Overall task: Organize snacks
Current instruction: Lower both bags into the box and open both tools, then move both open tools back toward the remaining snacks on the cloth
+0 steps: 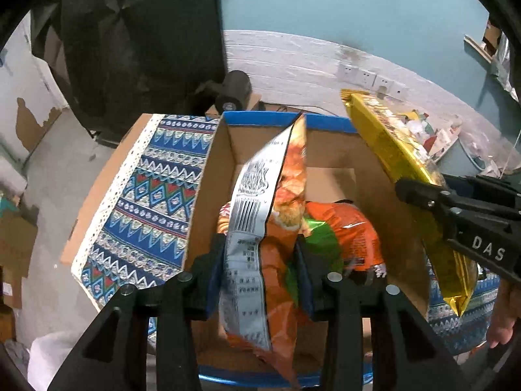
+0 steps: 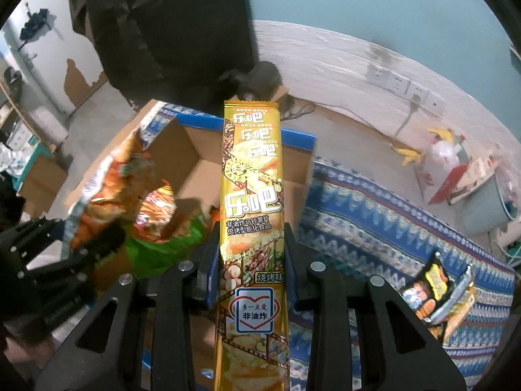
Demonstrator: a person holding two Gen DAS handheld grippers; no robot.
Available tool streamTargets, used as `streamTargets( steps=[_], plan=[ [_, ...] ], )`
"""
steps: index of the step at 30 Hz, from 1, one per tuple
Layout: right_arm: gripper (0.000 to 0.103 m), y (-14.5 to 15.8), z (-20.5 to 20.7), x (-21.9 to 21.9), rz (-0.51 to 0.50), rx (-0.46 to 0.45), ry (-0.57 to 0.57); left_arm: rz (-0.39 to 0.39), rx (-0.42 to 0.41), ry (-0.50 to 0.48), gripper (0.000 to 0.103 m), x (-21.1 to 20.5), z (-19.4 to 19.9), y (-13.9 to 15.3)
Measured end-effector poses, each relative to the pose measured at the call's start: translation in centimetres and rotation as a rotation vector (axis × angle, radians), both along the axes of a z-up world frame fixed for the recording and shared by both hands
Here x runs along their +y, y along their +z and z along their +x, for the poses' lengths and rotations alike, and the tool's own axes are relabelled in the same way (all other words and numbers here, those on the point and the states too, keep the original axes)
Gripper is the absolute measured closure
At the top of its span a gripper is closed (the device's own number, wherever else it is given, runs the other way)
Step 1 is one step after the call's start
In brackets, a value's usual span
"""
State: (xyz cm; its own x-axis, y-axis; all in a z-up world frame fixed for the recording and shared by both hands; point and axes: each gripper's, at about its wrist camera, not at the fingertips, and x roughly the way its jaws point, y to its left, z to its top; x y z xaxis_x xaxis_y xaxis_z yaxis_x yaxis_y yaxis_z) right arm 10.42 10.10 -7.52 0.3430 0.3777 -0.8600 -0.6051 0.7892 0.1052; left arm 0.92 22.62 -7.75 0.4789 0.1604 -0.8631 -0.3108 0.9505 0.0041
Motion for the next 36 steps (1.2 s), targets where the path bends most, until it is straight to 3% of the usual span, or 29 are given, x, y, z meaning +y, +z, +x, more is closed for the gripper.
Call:
streamTargets(
  steps=[3, 6, 15, 18, 24, 36],
  plan=[
    [0.073, -0.6, -0.3, 1.1, -0.010, 0.008, 0.018, 0.019, 0.006, 0.006, 0.058, 0.3, 0.1, 0.0],
    [0.073, -1.2, -0.3, 1.9, -0.017, 0.019, 0.026, 0.026, 0.000, 0.018, 0.047, 0.7, 0.1, 0.1],
    [0.068, -0.7, 0.3, 1.3, 0.039, 0.018, 0.003, -0.009, -0.008, 0.012, 0.046, 0.3, 0.4, 0.3],
    [0.065, 0.0, 0.3, 0.6, 0.048, 0.008, -0.011, -0.005, -0.006, -0.004, 0.046, -0.4, 0.7, 0.3],
    [0.044, 0.8, 0.0, -1.5, 0.025, -0.038, -0.032, -0.030, -0.014, -0.049, 0.040, -2.4, 1.3, 0.6],
    [0.038, 0.9, 0.2, -8.4, -0.048, -0.056, -0.111, -0.077, -0.037, -0.190, 0.038, -8.6, 2.5, 1.1]
  ],
)
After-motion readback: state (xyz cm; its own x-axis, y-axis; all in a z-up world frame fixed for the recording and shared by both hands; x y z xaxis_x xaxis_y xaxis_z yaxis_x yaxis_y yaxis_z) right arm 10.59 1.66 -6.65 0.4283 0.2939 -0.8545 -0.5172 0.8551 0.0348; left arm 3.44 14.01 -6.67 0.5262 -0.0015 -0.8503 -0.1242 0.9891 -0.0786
